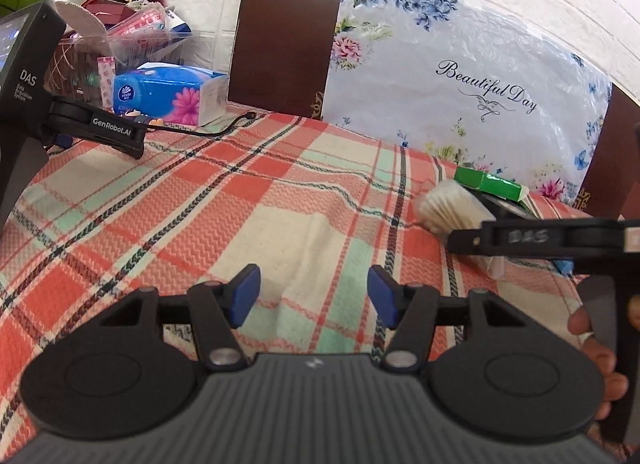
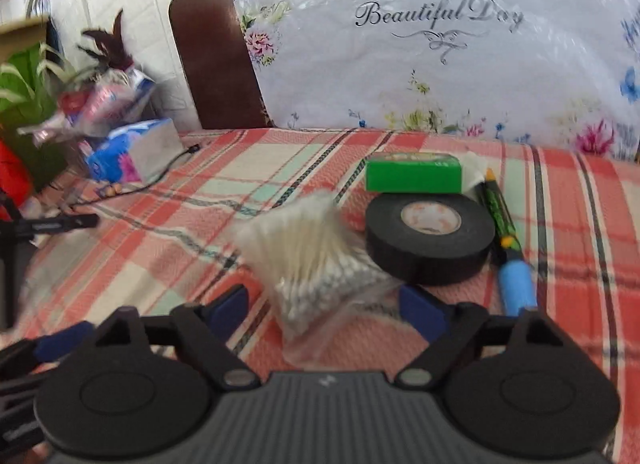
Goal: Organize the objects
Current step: 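Move the left gripper to the cotton swab bag and grasp it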
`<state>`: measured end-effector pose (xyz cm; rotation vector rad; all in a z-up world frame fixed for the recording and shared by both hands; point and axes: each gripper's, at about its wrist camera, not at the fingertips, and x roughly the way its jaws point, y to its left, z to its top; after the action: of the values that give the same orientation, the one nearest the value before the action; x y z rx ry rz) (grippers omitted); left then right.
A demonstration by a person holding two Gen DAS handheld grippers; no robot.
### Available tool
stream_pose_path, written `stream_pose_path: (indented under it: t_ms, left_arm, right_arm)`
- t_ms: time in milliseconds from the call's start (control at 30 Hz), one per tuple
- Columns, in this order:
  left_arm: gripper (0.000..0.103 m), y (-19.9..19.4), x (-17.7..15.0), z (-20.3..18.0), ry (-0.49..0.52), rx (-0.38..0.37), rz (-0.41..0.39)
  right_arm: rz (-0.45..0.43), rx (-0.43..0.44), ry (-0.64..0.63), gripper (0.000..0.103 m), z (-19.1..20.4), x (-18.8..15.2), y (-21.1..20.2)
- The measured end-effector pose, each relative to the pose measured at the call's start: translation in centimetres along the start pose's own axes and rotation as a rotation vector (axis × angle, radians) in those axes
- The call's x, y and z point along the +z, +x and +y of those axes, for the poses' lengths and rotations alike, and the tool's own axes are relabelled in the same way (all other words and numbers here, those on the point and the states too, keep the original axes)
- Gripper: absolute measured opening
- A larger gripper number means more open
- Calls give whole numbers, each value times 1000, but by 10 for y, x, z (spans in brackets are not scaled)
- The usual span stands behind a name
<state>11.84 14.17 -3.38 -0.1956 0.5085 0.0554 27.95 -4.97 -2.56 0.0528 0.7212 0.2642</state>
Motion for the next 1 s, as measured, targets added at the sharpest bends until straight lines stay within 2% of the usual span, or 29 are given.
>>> stream_pose_path:
  t_ms: [100,267,367,400,500,533,567,600,633,667,700,733,833,900,933,1000]
  left_arm:
    - [61,0,0,2,-14,-5,-2]
    - [62,0,1,4,-16,-17,2]
    - [67,1,2,4,-11,-39,12]
    - [72,2,2,4,-2,-53,19]
    - [77,2,3,-7,62,-65,54]
    - [76,1,3,-13,87,-68,76]
    - [76,-3,3,-19,81,-89,101]
    - [76,-8,4,-23,38,-137,119]
    - [76,-13,5,-27,-14,-201,141]
    - [75,-18,6,-34,-66,-278,179]
    - [75,-21,7,-43,-101,-347,222]
    - [75,-26,8,-54,-116,-402,261]
    - [75,-41,3,-102,-38,-508,386]
    - [76,-44,-4,-129,12,-548,472]
    - [77,-42,-8,-139,19,-565,505]
    - [77,-34,-18,-155,19,-574,562]
  right_arm:
    - [-13,-30,-78,28,11,-1,2]
    - [21,-12,-87,15,4,-14,-25]
    - [54,-5,-80,6,-14,-45,-68]
    - [60,-5,-81,6,-22,-58,-86]
    - [67,-46,-67,6,-53,-98,-148]
    - [69,-68,-69,7,-62,-109,-165]
    - [70,-89,-68,12,-72,-122,-182]
    - [66,-105,-59,17,-85,-132,-196]
    - [64,-111,-36,21,-94,-140,-207]
    - [60,-105,-7,32,-102,-145,-215]
    - [50,-99,21,39,-108,-147,-220]
    - [38,-93,40,40,-111,-148,-223]
    - [1,-58,35,54,-111,-143,-225]
    - [-7,-49,-7,81,-105,-137,-219]
    - [-15,-51,-22,87,-103,-136,-215]
    - [-13,-38,-35,87,-105,-131,-204]
